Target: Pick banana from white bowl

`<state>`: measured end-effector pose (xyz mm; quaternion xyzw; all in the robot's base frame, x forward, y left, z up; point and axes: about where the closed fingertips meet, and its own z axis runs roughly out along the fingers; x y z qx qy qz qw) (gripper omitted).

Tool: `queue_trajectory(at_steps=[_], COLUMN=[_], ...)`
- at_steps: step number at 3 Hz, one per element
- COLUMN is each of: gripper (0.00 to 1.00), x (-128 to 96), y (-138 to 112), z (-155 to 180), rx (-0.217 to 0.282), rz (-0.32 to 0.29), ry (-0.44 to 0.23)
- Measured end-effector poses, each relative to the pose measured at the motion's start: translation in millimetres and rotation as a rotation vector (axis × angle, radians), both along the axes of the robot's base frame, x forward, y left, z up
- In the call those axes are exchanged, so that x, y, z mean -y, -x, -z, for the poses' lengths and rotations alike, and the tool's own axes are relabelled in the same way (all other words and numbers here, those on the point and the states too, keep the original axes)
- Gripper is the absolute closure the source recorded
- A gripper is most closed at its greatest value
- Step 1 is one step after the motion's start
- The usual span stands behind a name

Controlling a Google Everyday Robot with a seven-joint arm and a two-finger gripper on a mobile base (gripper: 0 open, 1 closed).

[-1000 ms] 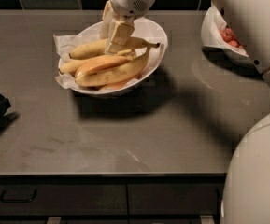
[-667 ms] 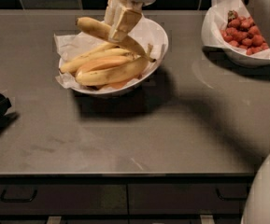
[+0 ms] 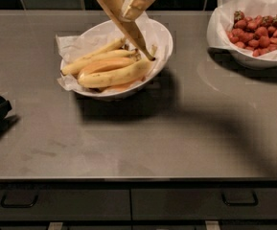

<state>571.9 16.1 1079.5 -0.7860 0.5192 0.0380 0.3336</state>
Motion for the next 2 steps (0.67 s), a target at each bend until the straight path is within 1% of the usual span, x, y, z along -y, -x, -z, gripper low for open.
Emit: queue_trajectory(at_steps=[1,2], gripper=[1.00,1.00], x=[18.5,18.5], y=[28.1,28.1], z=[-13.1,-13.1], rx=[-0.041,-0.041], rz=[0.045,0.045], ry=[-0.051,-0.051])
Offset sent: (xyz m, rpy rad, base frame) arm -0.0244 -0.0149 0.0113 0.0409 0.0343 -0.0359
